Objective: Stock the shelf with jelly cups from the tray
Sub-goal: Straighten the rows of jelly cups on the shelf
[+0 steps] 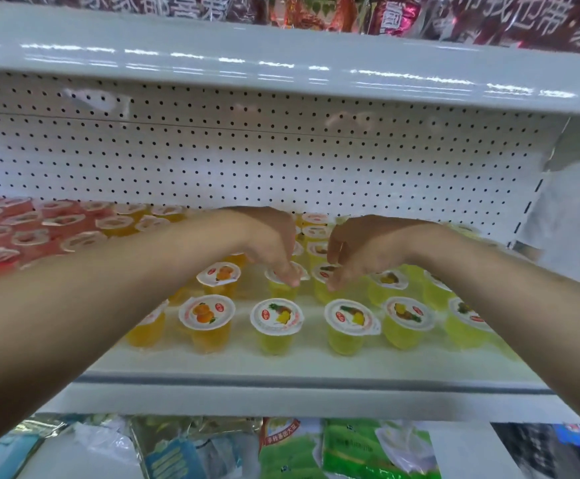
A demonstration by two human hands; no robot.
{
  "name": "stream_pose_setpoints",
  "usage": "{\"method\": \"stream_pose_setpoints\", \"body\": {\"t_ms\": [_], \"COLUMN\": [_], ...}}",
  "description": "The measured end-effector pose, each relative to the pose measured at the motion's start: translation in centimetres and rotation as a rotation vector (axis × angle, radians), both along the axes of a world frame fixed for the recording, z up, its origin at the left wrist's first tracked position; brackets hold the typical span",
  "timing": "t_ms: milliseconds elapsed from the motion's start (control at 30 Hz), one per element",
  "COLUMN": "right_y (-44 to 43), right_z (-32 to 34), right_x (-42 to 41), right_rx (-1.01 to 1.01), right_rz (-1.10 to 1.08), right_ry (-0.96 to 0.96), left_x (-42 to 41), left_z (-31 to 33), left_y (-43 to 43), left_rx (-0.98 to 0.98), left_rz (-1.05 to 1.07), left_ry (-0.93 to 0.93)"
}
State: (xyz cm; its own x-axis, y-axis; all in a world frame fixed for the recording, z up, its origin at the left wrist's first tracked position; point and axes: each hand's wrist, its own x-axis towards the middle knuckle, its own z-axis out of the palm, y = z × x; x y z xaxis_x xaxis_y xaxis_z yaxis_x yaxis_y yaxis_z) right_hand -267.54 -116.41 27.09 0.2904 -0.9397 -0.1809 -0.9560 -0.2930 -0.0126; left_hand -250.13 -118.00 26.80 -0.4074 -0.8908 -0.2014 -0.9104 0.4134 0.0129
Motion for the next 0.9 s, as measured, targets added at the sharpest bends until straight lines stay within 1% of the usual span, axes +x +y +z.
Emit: {"method": "stream_pose_setpoints", "body": {"t_ms": [167,300,533,600,667,733,800,900], "right_y": [0.0,0.1,-0.4,-0.7,-1.5,-2.7,-3.7,-5.0], "right_z": [-0.2,-0.1,0.2,0.9,1.8,2.1,1.9,0.8], "right_x": [0.4,0.4,-0.1,-0.7,-1.2,-1.5,-1.4,-0.9], "right_rx": [0.004,0.002,0.023,-0.019,-0.111,-0.179,-0.183,-0.133], "right_rz": [0.015,0.025,0.046,0.030,-0.006,-0.037,-0.050,-0.049], "right_ry": [-0.006,0.026,0.007,-0.073,-0.151,-0.170,-0.152,-0.112], "left_x": [-0.3,-0.4,-0.3,0.5,1.6,2.5,2.8,2.2], "left_z": [-0.7,-0.8,0.0,1.9,4.3,5.7,5.7,3.9], "left_y": [-0.7,-0.8,-0.9,-1.3,-2.5,-4.2,-5.6,-6.9], "left_rx": [0.001,-0.006,0.007,-0.024,-0.129,-0.193,-0.152,-0.013], "left_rz": [0.003,0.011,0.000,0.057,0.132,0.165,0.188,0.177], "left_ry": [-0.001,0.009,-0.045,0.060,0.202,0.295,0.329,0.272]}}
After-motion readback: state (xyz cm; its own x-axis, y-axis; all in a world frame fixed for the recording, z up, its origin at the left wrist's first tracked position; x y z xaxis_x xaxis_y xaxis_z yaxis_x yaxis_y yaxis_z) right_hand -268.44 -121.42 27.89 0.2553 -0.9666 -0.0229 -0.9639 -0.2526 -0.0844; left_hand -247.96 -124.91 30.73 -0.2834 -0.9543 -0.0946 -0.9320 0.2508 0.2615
